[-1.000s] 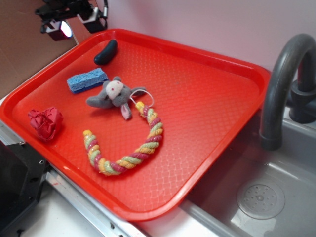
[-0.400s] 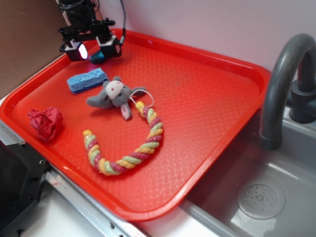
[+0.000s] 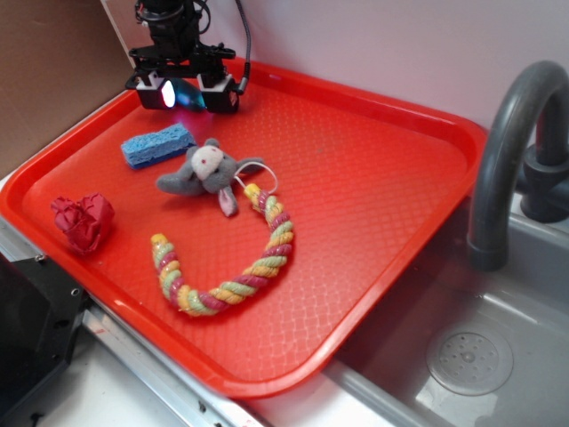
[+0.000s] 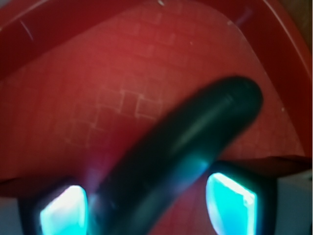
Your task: Grab the plastic pickle.
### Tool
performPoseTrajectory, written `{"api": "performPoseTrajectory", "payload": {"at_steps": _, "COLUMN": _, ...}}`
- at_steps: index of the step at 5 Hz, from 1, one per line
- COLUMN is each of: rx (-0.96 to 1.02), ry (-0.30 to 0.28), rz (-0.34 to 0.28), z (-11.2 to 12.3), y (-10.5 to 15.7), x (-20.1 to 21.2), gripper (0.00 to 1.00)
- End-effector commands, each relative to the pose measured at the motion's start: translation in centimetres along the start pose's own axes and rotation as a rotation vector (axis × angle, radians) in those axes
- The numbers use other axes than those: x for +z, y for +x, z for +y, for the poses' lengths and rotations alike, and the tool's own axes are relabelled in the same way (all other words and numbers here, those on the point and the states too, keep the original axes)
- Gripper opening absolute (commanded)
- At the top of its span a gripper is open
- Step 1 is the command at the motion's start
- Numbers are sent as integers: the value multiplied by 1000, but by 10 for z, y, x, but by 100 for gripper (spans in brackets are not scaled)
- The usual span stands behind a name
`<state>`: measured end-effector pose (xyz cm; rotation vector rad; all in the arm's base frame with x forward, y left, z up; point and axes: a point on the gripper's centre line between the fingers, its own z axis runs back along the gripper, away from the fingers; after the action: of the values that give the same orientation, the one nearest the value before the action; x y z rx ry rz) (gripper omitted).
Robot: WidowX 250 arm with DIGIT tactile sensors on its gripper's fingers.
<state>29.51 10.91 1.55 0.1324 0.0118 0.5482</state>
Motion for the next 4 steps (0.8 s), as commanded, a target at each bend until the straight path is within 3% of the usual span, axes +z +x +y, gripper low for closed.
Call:
{"api": "performPoseTrajectory", "payload": {"at_steps": 1, "rx": 28, "ry": 15, "rz": -14, "z": 4, "y": -14, "x": 1, "gripper": 0}}
{"api": "performPoseTrajectory", "payload": {"at_steps": 2, "rx": 48, "ry": -1, "rz": -83, "z": 10, "y": -27, "x": 40, "gripper": 0}}
{"api": "performPoseTrajectory", "payload": {"at_steps": 3, "rx": 53, "ry": -80, "rz": -148, "z": 11, "y": -51, "x": 89, "gripper": 0}}
{"api": "performPoseTrajectory", "payload": {"at_steps": 4, "rx": 38, "ry": -122, "rz": -150, "z": 13, "y": -63, "x": 116, "gripper": 0}}
